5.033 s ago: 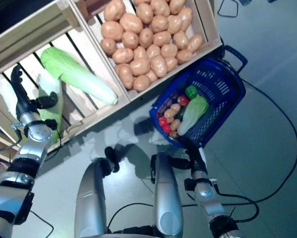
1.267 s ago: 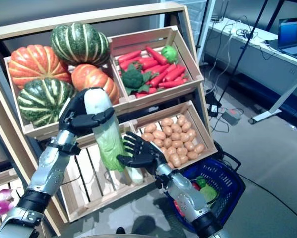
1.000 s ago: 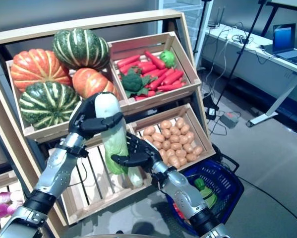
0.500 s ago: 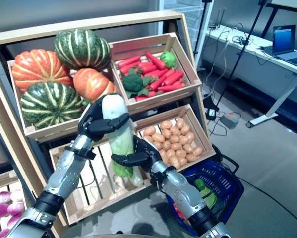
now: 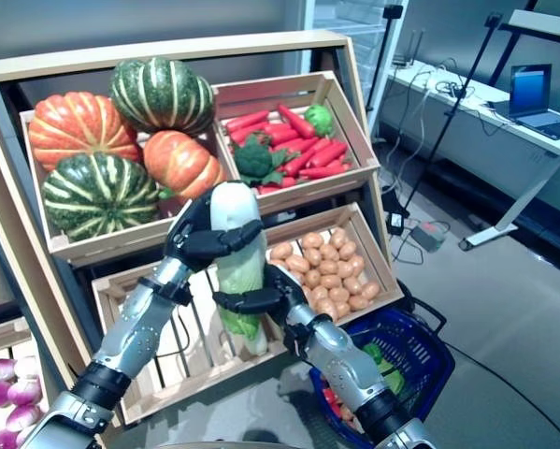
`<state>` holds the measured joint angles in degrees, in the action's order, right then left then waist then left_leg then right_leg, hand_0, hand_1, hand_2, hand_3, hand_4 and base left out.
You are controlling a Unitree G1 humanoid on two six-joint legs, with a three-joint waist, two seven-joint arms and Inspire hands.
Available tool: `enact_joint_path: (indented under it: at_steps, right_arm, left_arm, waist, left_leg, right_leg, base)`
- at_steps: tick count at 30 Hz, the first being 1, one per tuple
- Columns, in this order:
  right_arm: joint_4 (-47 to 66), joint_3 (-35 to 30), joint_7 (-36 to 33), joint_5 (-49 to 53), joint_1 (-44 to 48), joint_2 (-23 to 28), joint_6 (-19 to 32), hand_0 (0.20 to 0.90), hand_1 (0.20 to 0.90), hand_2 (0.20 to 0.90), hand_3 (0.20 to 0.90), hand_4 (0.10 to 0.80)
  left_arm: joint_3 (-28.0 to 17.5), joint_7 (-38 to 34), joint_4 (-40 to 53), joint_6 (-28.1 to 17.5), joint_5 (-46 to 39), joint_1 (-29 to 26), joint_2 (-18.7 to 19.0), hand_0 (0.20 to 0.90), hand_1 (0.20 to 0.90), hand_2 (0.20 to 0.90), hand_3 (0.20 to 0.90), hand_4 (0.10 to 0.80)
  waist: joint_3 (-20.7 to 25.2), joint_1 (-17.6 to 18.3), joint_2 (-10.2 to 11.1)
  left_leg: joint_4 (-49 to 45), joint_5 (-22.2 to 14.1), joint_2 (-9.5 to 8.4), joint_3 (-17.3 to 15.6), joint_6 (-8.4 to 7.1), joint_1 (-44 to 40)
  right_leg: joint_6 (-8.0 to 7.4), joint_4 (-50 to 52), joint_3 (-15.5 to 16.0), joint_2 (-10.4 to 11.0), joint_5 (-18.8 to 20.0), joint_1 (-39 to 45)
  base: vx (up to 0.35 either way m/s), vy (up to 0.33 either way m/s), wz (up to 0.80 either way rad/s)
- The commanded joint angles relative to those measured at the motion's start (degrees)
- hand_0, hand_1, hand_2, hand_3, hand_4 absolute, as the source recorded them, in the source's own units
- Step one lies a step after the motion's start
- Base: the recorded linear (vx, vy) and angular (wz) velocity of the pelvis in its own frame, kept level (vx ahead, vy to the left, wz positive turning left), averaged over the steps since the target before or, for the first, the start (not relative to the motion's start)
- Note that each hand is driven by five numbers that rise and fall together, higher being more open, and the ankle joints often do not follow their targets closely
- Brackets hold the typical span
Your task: Put vegetables into the basket
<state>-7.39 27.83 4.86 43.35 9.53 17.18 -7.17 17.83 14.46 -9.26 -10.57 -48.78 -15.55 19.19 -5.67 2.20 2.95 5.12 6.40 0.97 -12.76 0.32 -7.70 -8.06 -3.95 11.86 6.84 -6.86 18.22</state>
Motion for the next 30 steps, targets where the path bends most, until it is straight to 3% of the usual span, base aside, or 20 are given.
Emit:
enact_joint_path:
  at_steps: [1, 18, 19, 20, 30]
  right_arm:
    - [-2.16, -3.07, -1.49, 6.64, 12.68, -7.78, 7.41, 0.3, 0.3, 0.3, 0.3, 0.4]
    - [-1.97, -5.22, -0.87, 9.71, 10.0, -7.62, 9.62, 0.3, 0.3, 0.3, 0.3, 0.4]
    - [-2.14, -5.29, -0.63, 9.73, 9.83, -7.67, 9.78, 0.3, 0.3, 0.3, 0.3, 0.4]
    - [-1.99, -5.34, -0.74, 9.63, 9.74, -7.7, 9.7, 0.3, 0.3, 0.3, 0.3, 0.4]
    - [-3.12, -7.37, -2.21, 7.57, 4.78, -7.18, 10.93, 0.3, 0.3, 0.3, 0.3, 0.4]
  left_arm:
    - [4.71, 8.03, 7.29, -2.73, -6.52, -7.8, -6.6, 0.3, 0.3, 0.3, 0.3, 0.4]
    - [3.45, 7.18, 10.16, -2.43, -7.3, -6.0, -5.52, 0.309, 0.309, 0.309, 0.309, 0.406]
    - [3.29, 6.84, 10.02, -2.24, -7.22, -5.93, -5.47, 0.681, 0.681, 0.681, 0.681, 0.654]
    - [3.11, 6.53, 9.86, -2.24, -7.24, -5.83, -5.44, 0.9, 0.9, 0.9, 0.9, 0.8]
    - [-0.07, 5.59, 9.34, -1.86, -7.38, -2.94, -4.28, 0.9, 0.9, 0.9, 0.9, 0.8]
  waist:
    - [1.63, -0.93, -1.11]
    - [1.75, -1.2, -1.43]
    - [1.77, -1.18, -1.47]
    - [1.75, -1.16, -1.52]
    - [1.7, -0.61, -1.73]
  left_leg:
    - [-0.12, -13.61, -1.01, 1.54, -0.38, -7.38]
    - [-0.12, -13.51, -0.96, 1.97, -0.43, -6.59]
    - [-0.12, -13.51, -0.94, 1.93, -0.45, -6.57]
    - [-0.12, -13.49, -0.93, 1.9, -0.47, -6.56]
    - [-0.12, -13.4, -0.64, 1.22, -0.46, -6.44]
  right_leg:
    - [5.3, -1.05, 1.47, -4.68, 2.26, -3.21]
    - [5.22, -1.05, 2.11, -4.42, 2.35, -3.86]
    - [5.22, -1.05, 2.16, -4.41, 2.32, -3.87]
    - [5.22, -1.05, 2.19, -4.4, 2.32, -3.87]
    - [5.2, -1.05, 1.77, -4.59, 2.51, -4.27]
  base:
    - [0.0, 0.0, 0.0]
    - [-0.007, -0.004, 0.03]
    - [0.0, 0.0, 0.0]
    - [0.0, 0.0, 0.0]
    - [0.001, -0.008, 0.0]
